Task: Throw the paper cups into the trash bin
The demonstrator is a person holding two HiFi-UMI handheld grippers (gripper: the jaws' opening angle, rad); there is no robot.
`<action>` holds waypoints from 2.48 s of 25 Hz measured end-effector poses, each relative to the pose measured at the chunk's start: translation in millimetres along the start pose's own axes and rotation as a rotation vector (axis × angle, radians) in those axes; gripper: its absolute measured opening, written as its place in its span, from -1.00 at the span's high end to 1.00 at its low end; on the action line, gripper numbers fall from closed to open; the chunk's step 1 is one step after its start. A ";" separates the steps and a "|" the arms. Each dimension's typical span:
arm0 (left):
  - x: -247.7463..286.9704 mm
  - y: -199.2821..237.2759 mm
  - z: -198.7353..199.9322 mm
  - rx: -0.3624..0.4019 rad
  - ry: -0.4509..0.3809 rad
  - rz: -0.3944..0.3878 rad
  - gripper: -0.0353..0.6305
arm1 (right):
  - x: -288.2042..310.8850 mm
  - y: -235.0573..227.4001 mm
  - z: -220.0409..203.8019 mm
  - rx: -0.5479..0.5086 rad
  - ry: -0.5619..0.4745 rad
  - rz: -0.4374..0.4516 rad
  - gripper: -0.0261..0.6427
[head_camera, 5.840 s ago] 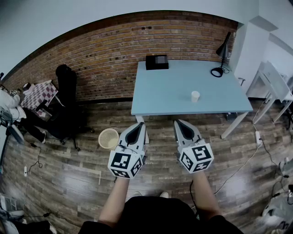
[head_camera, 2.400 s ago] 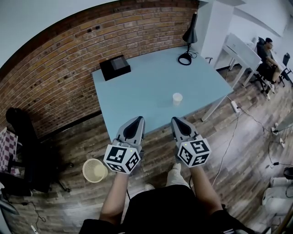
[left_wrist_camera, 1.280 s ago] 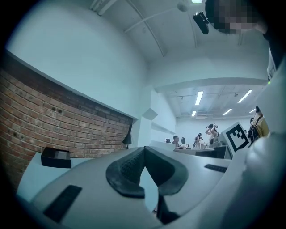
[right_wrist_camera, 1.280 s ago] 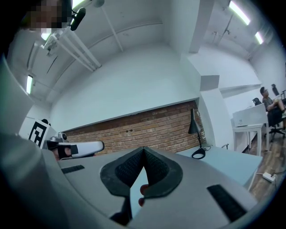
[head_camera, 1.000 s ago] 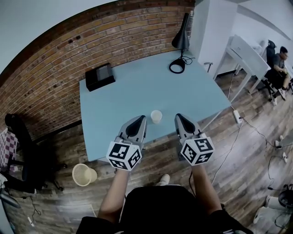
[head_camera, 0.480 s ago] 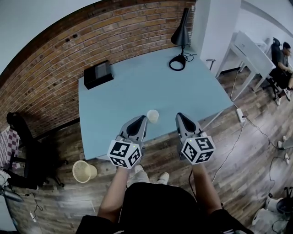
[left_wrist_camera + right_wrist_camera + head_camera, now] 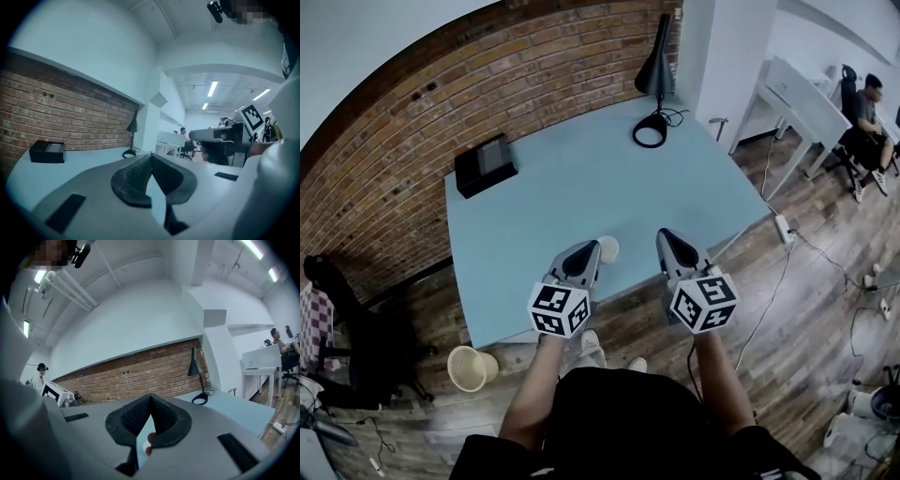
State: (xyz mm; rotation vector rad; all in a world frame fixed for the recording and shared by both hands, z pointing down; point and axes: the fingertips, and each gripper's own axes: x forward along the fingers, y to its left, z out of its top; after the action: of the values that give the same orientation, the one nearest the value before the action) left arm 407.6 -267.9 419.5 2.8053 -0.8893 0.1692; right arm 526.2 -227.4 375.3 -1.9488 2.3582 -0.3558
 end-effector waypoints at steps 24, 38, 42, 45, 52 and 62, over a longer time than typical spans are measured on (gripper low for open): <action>89.1 61.7 -131.7 0.055 0.361 -0.265 -0.22 | 78.3 -39.9 -26.9 0.013 0.082 -0.233 0.94; 122.5 58.0 -196.3 0.154 0.520 -0.365 -0.73 | 93.1 -58.3 -45.6 0.029 0.125 -0.318 0.94; 126.7 58.4 -210.1 0.171 0.574 -0.390 -0.73 | 96.5 -61.1 -46.5 0.039 0.126 -0.325 0.93; 128.3 59.9 -219.6 0.193 0.594 -0.400 -0.73 | 96.9 -62.5 -46.2 0.038 0.127 -0.324 0.94; 128.8 58.8 -220.7 0.218 0.625 -0.394 -0.46 | 91.6 -68.9 -47.3 0.047 0.131 -0.341 0.93; 126.1 62.0 -222.7 0.245 0.634 -0.365 -0.20 | 87.4 -73.5 -45.6 0.043 0.131 -0.335 0.93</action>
State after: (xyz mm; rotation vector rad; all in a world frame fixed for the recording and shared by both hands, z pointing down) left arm 463.0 -339.5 666.8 2.7670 -0.2185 1.0909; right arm 570.7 -319.0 444.1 -2.3672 2.0664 -0.5631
